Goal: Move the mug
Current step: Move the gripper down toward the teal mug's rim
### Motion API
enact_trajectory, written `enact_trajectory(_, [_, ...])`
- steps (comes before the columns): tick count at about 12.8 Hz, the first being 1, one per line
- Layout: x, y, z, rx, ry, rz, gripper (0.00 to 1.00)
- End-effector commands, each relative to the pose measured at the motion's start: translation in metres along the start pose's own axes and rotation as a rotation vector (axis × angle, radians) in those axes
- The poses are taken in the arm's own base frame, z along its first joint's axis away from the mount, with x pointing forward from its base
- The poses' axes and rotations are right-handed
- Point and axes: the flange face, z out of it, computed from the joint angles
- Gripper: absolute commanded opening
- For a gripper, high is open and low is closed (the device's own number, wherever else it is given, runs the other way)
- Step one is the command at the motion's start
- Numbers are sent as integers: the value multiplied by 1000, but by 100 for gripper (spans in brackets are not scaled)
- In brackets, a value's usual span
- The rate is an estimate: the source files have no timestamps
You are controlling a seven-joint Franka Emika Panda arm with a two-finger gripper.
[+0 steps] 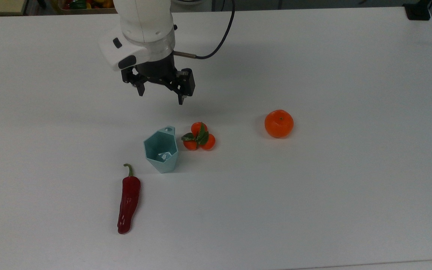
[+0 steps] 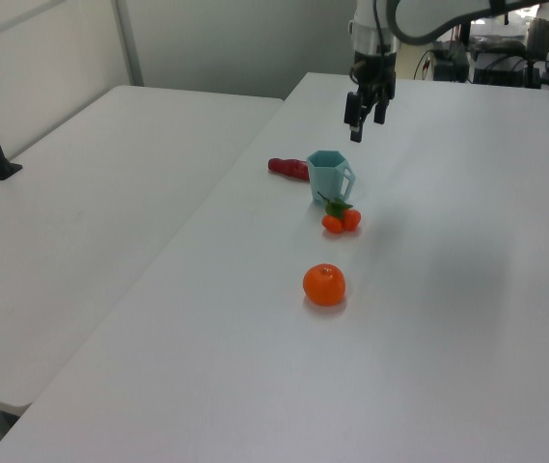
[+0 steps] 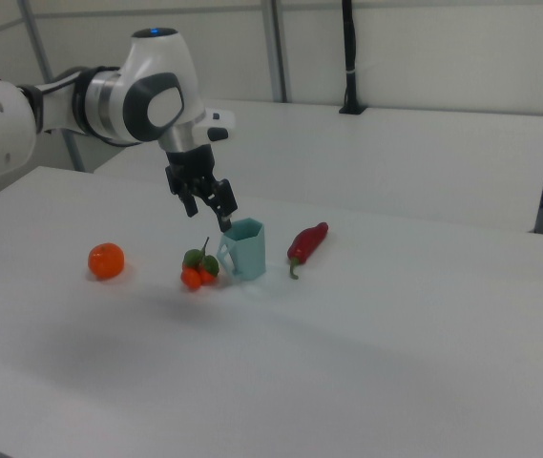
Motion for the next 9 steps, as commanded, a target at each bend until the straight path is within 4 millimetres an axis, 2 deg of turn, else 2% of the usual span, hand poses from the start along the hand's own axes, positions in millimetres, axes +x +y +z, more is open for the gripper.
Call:
enact_trajectory(1, [-1, -16, 35, -48, 39, 49, 100])
enact_trajectory(2, [1, -18, 50, -57, 35, 53, 100])
enact_trajectory(4, [5, -20, 60, -60, 52, 45, 100])
enact_trajectory(6, [8, -22, 80, -59, 50, 41, 100])
enact_trajectory(7, [8, -31, 88, -53, 59, 29, 100])
enact_trajectory(9, [9, -34, 97, -54, 61, 23, 100])
